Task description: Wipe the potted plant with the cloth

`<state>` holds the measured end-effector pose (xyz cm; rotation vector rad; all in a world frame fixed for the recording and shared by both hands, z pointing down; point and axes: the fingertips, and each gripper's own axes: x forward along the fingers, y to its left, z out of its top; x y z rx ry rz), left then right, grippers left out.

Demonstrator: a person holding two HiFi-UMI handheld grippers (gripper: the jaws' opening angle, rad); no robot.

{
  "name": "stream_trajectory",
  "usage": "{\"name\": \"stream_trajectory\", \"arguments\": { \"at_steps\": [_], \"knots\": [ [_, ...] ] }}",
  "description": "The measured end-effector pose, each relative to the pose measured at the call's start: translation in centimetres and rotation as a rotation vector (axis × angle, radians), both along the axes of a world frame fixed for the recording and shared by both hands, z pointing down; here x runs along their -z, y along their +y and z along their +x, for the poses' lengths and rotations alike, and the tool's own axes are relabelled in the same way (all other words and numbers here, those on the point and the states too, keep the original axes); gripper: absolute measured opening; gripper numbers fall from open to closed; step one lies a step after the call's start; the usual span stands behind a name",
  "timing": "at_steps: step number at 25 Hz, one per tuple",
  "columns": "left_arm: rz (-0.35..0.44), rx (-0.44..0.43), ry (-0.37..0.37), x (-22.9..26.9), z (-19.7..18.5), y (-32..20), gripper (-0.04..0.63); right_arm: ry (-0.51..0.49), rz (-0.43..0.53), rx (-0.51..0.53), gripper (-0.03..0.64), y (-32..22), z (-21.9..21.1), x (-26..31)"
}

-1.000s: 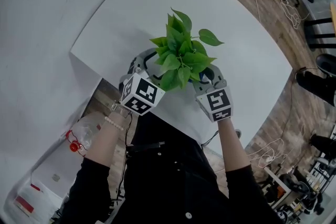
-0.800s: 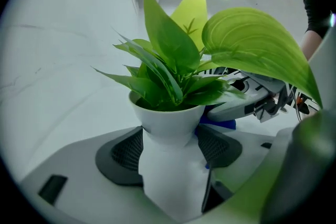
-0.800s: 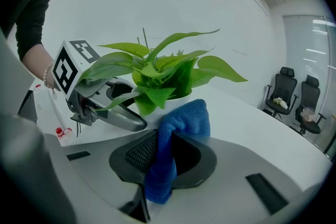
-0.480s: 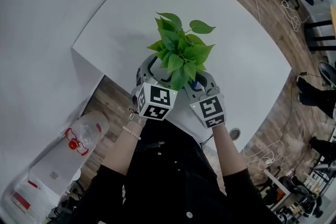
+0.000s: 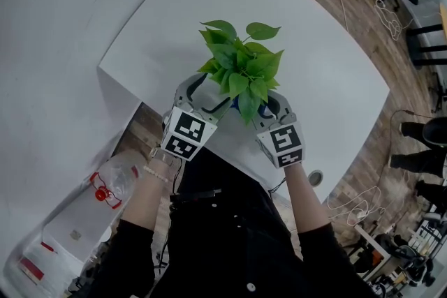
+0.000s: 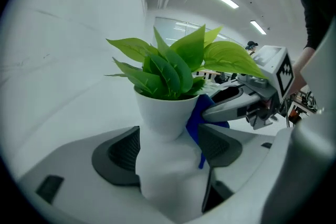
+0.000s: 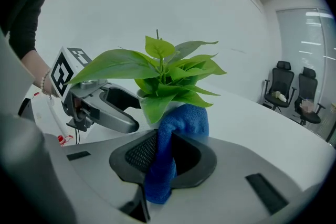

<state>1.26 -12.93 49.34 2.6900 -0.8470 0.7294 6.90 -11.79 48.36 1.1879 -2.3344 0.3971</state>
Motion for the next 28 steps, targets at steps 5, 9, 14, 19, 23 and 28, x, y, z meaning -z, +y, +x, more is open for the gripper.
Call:
{"name": "stream_trajectory", "arguments": {
  "at_steps": [5,9,14,19,23,28],
  "knots": [
    [0.04,-0.104,-0.027,0.1,-1.5,-1.0,0.345,0.02,-0.003,-0.005,0.094,-1.3,0.6,-0.2],
    [0.02,-0.177,-0.039,-0.4,-1.7,-1.9,0.351,0.035,0.015,0.006,0.094,-3.1,0.8,0.0],
    [0.051,-0.242,0.002,1.5,-0.7,-3.5,0.351,0.07,0.037,0.035,0.094,-4.9,0.9,0.1],
    [0.054,-0.27,0.023,1.9,-0.2,-3.9,0.35,0.105,0.051,0.054,0.094,-6.1,1.0,0.1],
    [0.068,-0.235,0.028,1.8,-0.1,-4.1,0.348,0.114,0.055,0.056,0.094,-6.2,1.0,0.1],
    [0.066,-0.123,0.045,1.8,0.2,-3.8,0.347,0.097,0.052,0.042,0.094,-5.1,0.9,0.2]
  ]
}}
